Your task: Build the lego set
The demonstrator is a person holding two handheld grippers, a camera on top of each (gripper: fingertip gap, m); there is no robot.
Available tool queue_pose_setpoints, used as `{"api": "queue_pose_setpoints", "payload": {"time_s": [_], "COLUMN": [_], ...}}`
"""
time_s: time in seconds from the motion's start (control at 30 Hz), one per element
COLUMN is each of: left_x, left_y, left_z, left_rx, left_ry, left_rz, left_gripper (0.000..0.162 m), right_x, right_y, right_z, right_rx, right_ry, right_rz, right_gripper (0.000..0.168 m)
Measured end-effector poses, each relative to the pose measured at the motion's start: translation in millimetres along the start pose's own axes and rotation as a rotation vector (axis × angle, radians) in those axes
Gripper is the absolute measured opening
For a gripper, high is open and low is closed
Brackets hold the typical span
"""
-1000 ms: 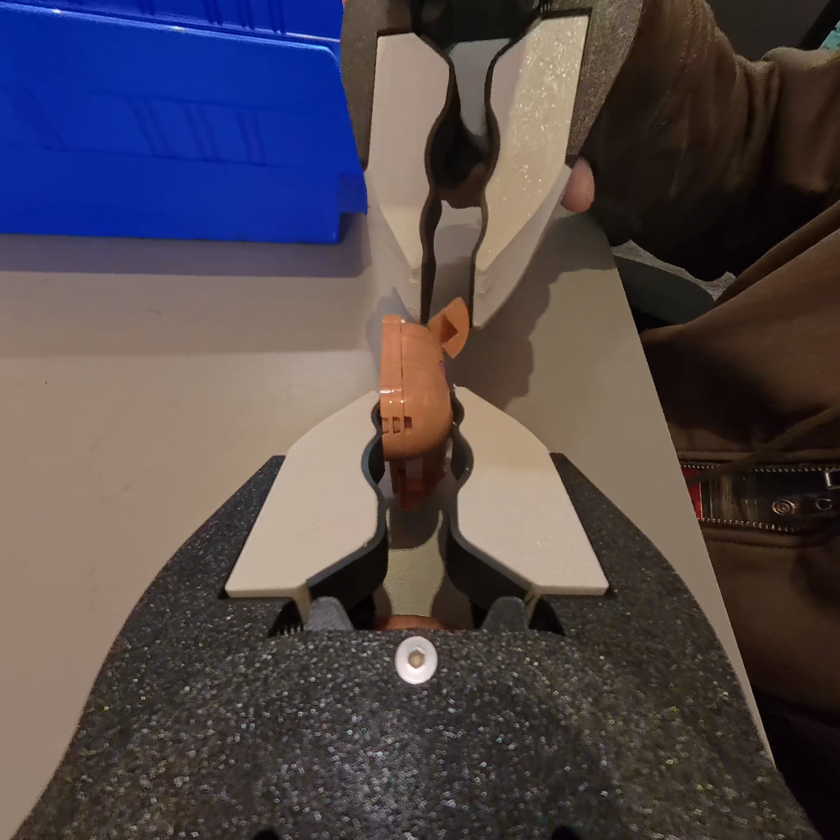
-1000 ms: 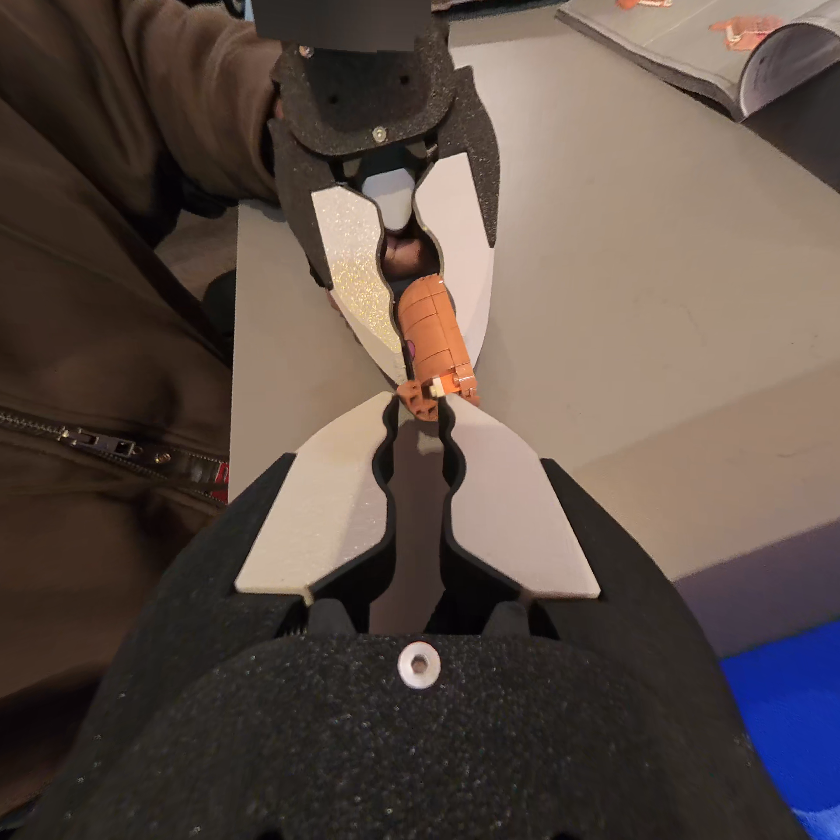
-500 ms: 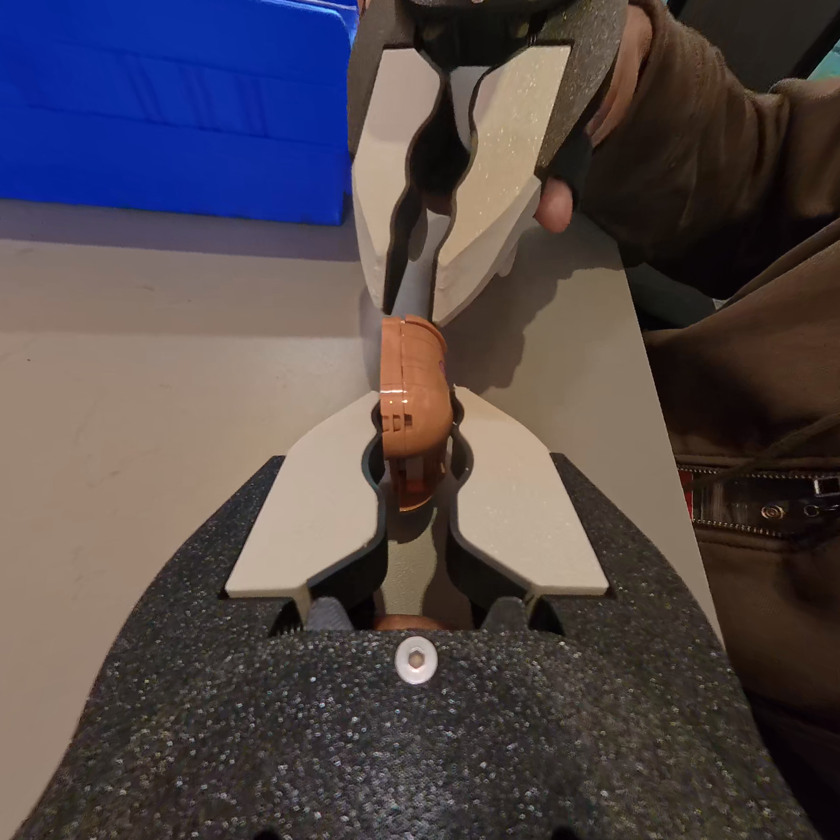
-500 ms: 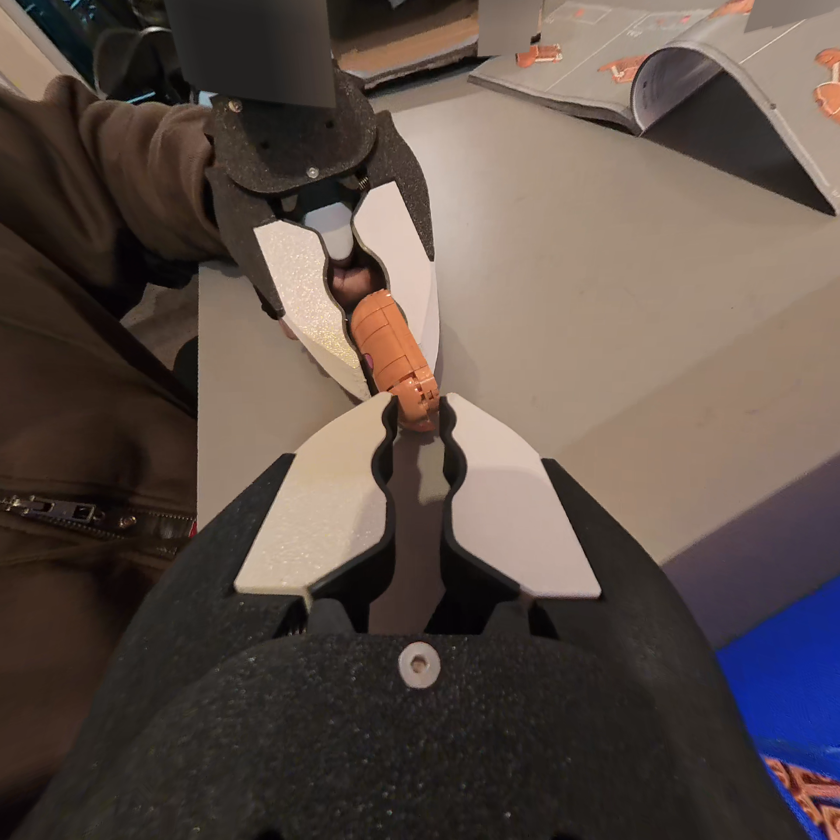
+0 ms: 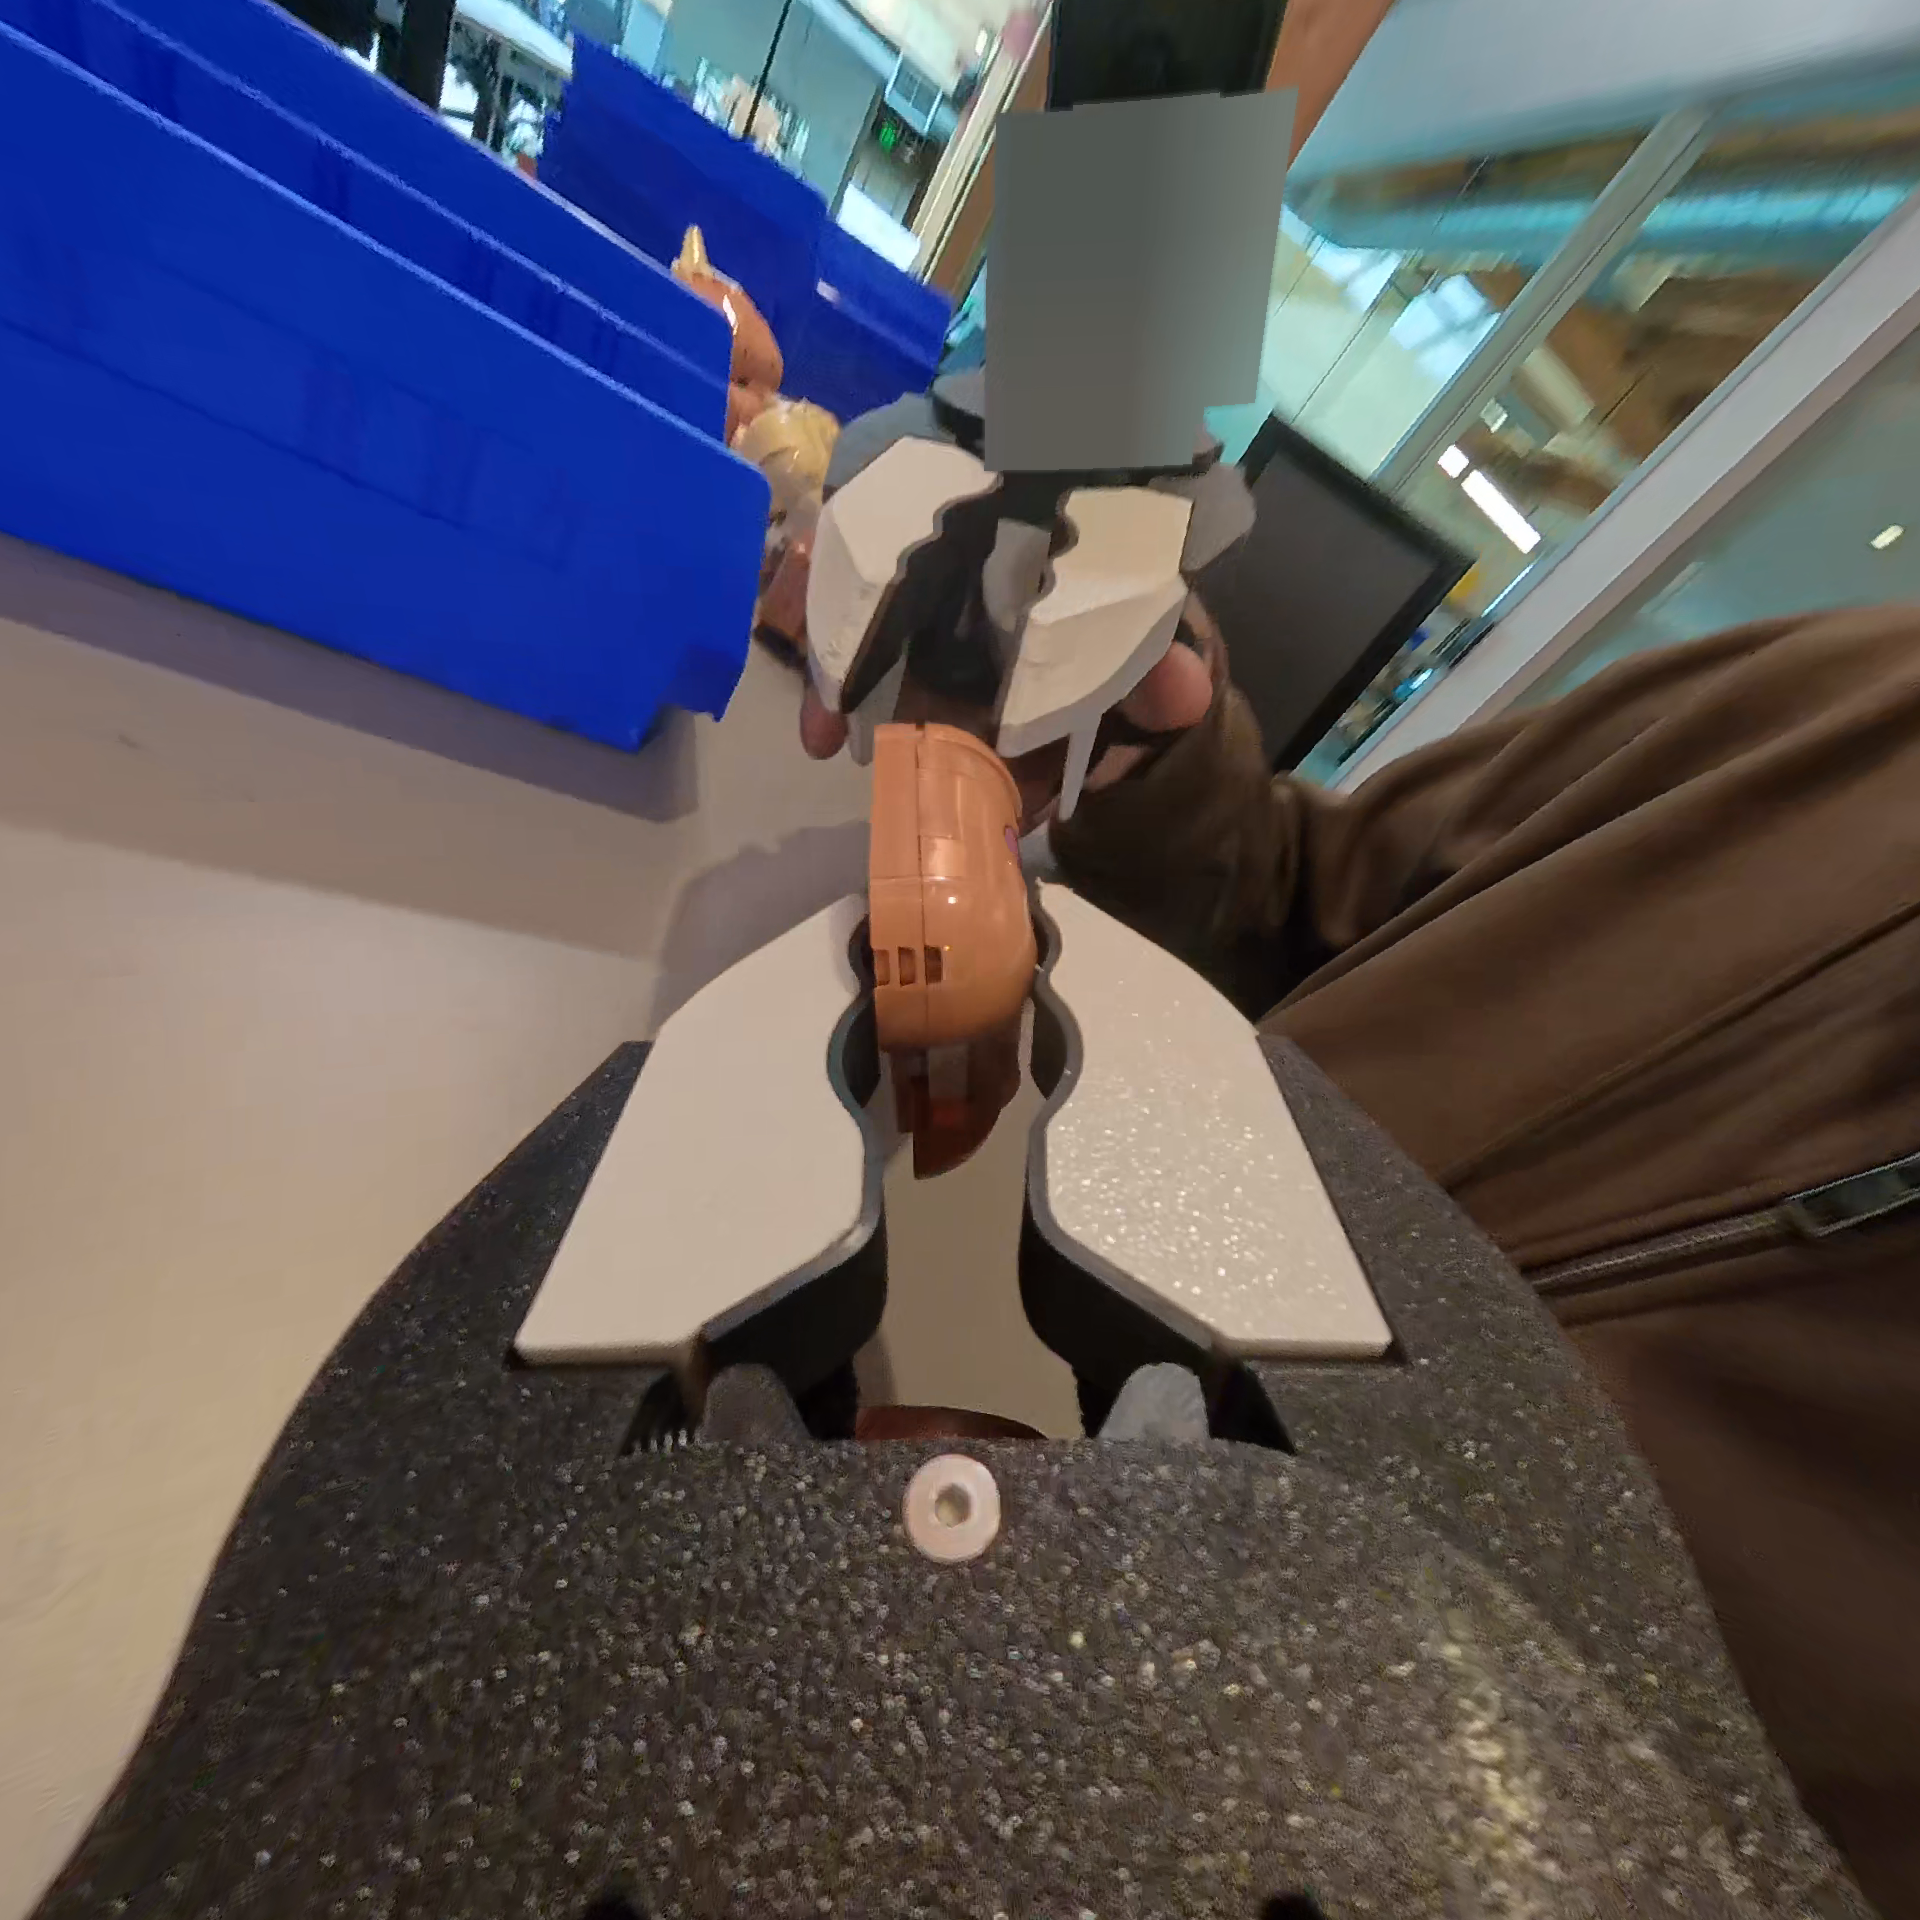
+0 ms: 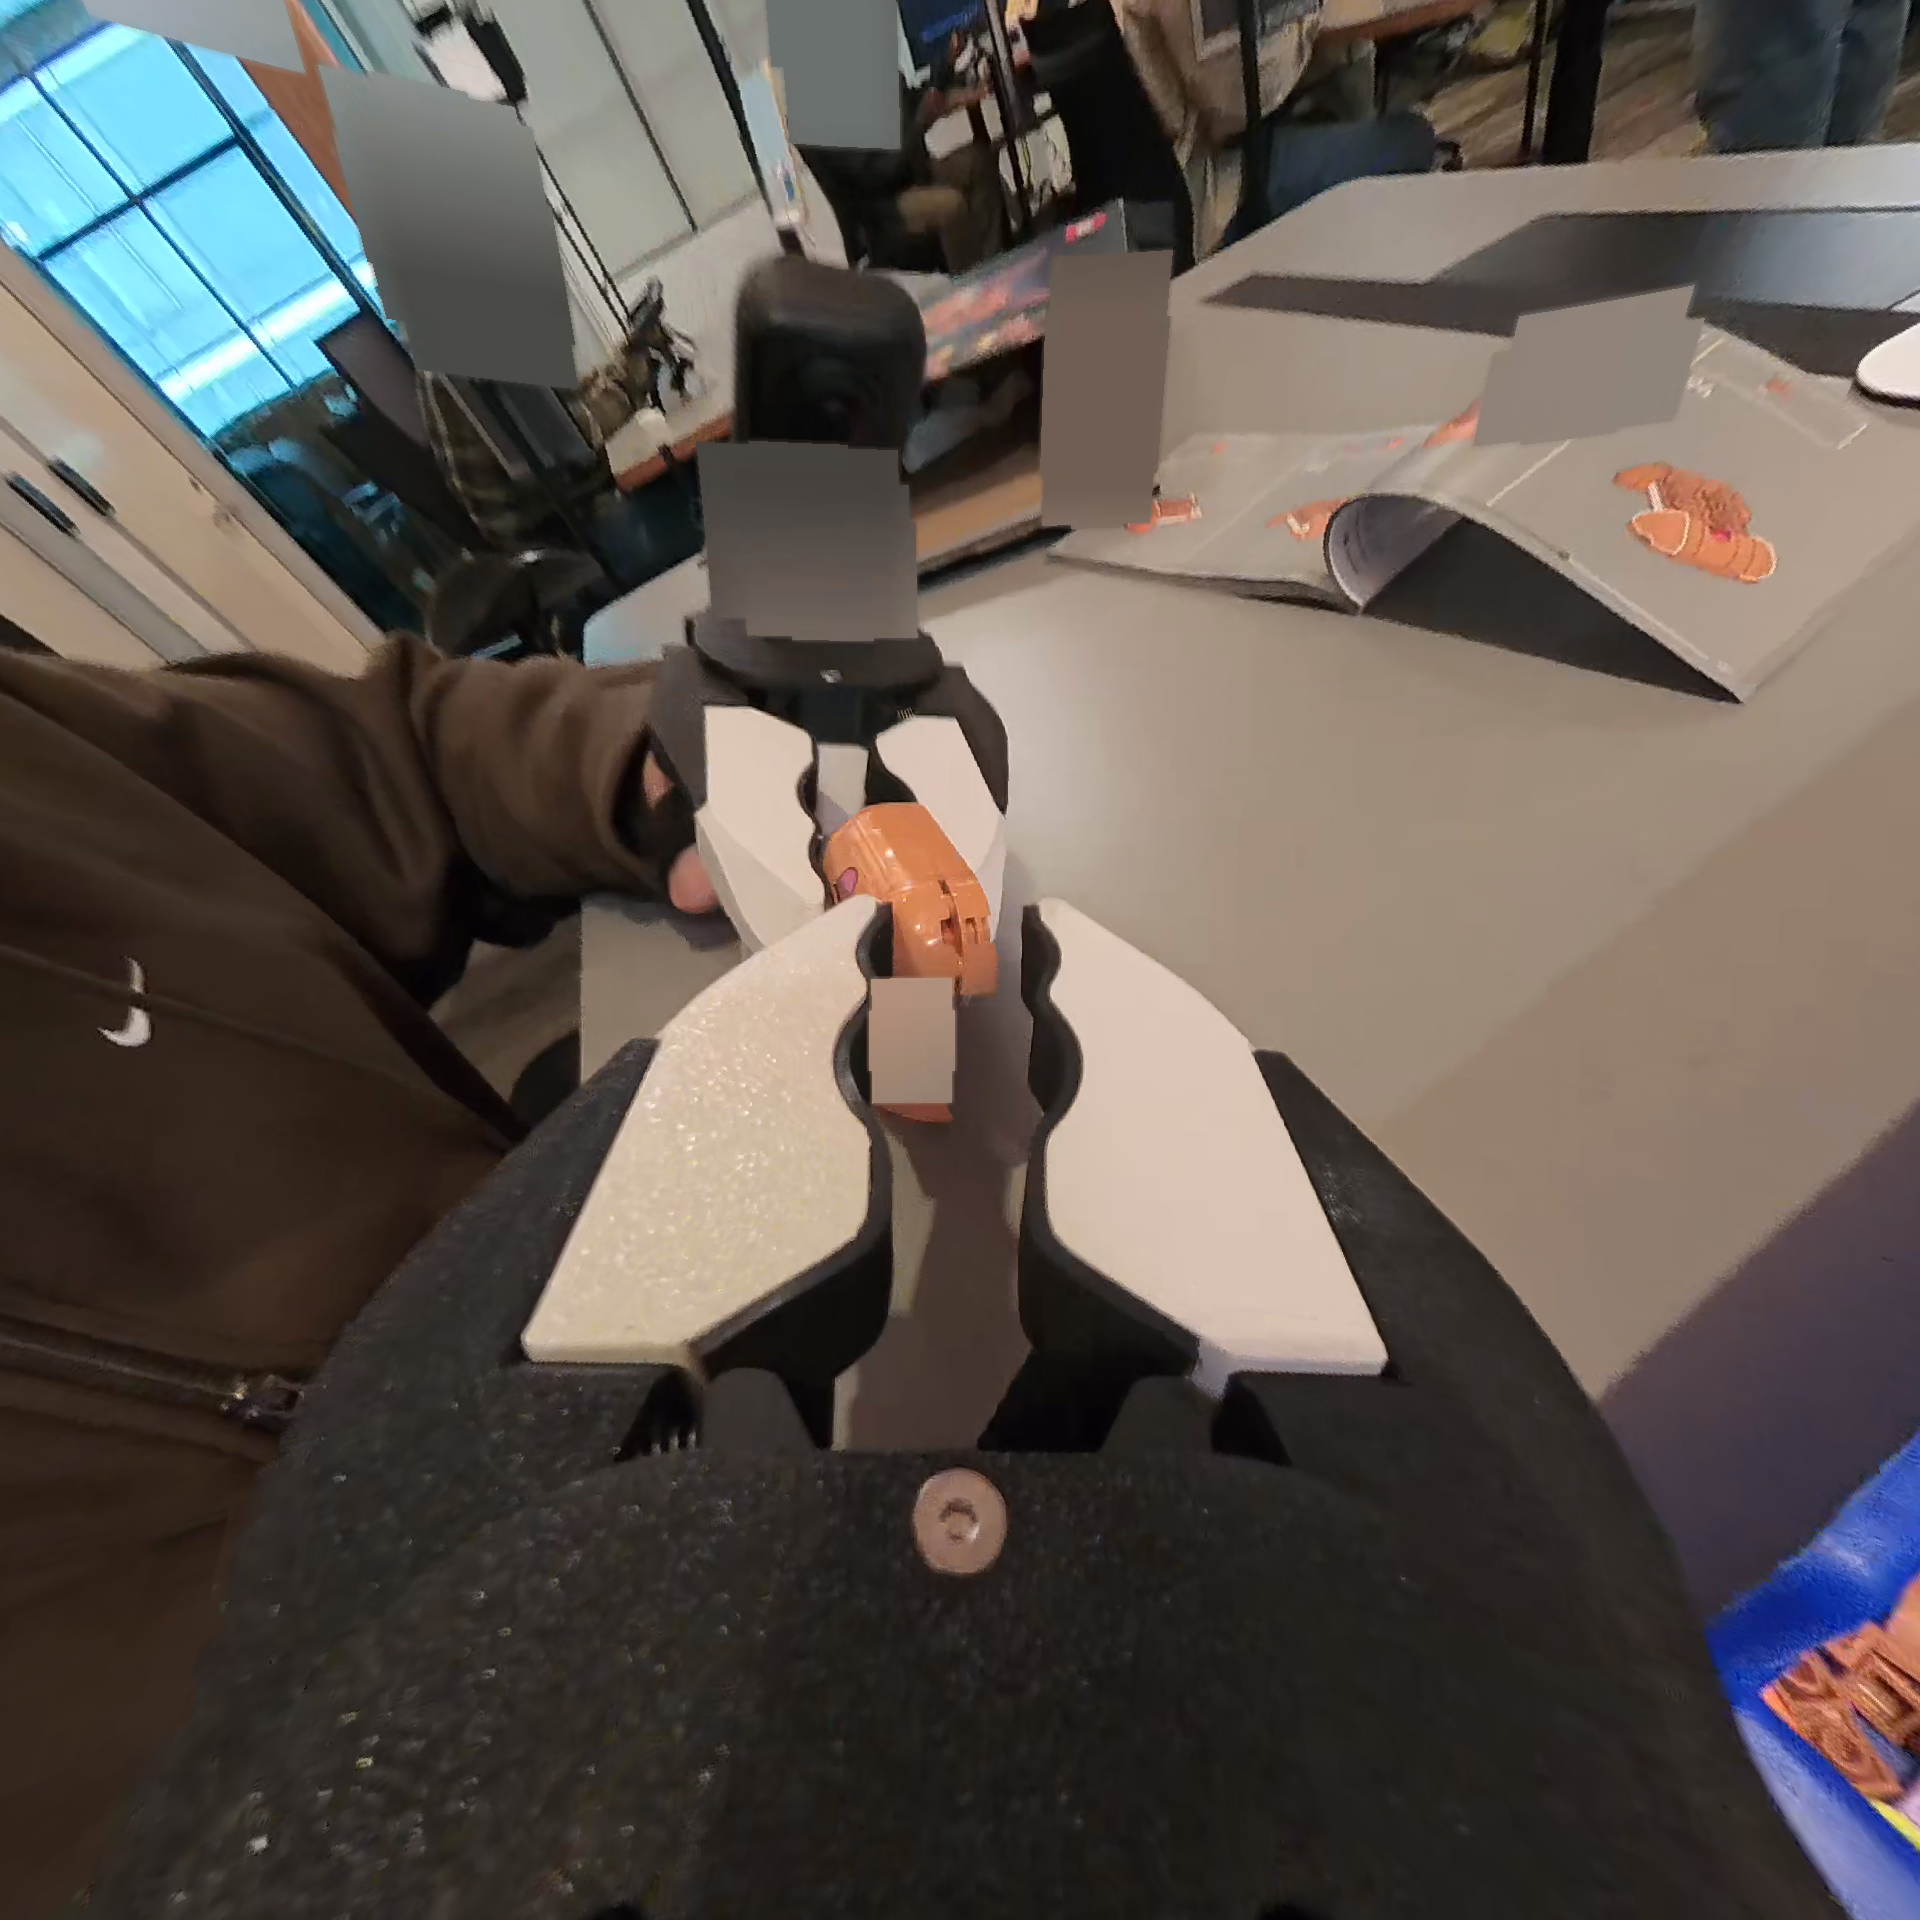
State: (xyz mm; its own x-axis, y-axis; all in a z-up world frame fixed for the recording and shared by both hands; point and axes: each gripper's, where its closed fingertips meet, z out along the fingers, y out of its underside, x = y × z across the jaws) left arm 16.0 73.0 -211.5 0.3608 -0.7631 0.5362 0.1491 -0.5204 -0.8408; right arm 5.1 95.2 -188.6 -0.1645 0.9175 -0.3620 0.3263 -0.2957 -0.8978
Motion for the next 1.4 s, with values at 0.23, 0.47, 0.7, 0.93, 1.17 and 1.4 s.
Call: {"api": "queue_pose_setpoints", "payload": {"time_s": [0.23,0.47,0.7,0.93,1.17,1.4], "left_x": [6,8,13,19,23,21], "left_y": [-21,-30,-27,-22,-19,-23], "left_z": [-6,-9,-6,-2,0,-2], "left_rx": [0.179,0.272,0.261,0.224,0.207,0.236], "left_ry": [0.092,0.106,0.095,0.093,0.076,0.078], "left_rz": [-0.159,-0.171,-0.084,0.002,0.081,0.053], "left_gripper": [0.025,0.025,0.025,0.025,0.025,0.025], "right_x": [-3,-6,-15,-18,-25,-24], "right_y": [-26,-28,-25,-25,-25,-30], "right_z": [-3,1,10,10,7,0], "right_rx": [0.150,0.242,0.267,0.285,0.305,0.358], "right_ry": [-0.034,-0.068,-0.143,-0.154,-0.179,-0.166], "right_rz": [0.093,0.200,0.241,0.238,0.217,0.226], "right_gripper": [0.032,0.047,0.050,0.035,0.024,0.043]}}
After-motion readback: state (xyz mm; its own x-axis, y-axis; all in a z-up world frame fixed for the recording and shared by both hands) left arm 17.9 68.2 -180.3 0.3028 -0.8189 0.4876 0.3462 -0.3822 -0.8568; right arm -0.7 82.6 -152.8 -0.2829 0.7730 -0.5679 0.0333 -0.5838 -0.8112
